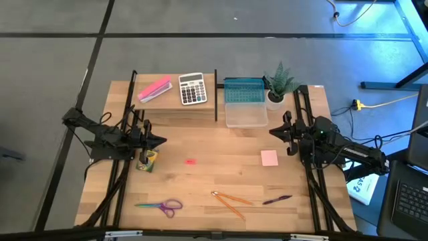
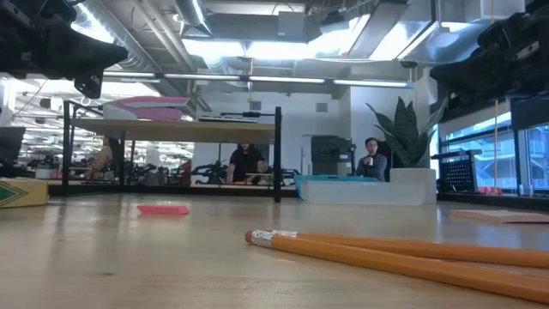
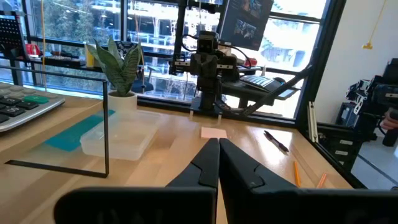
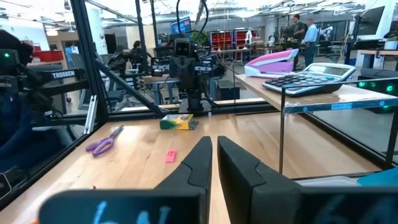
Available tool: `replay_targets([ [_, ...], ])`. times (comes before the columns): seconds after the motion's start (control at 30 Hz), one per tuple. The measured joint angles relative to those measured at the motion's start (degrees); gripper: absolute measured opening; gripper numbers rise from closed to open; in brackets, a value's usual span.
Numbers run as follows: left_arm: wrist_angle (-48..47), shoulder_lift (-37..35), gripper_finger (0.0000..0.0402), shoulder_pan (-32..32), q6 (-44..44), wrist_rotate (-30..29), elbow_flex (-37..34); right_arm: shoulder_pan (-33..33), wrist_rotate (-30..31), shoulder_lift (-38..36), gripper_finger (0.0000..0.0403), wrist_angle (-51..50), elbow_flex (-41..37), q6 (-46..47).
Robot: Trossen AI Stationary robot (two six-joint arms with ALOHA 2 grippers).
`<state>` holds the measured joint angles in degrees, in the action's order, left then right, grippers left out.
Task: Pack school essentials
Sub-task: Put the eraser into the supply box
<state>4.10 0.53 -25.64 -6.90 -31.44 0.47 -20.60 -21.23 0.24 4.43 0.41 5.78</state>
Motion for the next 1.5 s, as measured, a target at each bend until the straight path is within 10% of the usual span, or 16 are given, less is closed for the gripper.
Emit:
replay_targets([
  [0.43,3.19,0.09,0.0,0.01,8.32,-1.57,5.52,0.0,0.13,0.01,0.003,0.82,0.01,0.18],
  [0.9,-28.88,20.45,0.0,0.01,1.62,-3.61,36.7,-0.03,4.6,1.09,0.003,-10.22,11.58,2.29],
  [1.27,-49.72,40.13,0.0,-0.01,-16.84,-1.0,54.21,-0.03,8.13,19.49,0.003,-33.04,34.37,1.32],
  [1.5,-52.86,47.11,0.0,1.78,-21.15,11.13,55.98,-0.03,8.28,34.75,0.003,-45.83,45.94,-1.59],
])
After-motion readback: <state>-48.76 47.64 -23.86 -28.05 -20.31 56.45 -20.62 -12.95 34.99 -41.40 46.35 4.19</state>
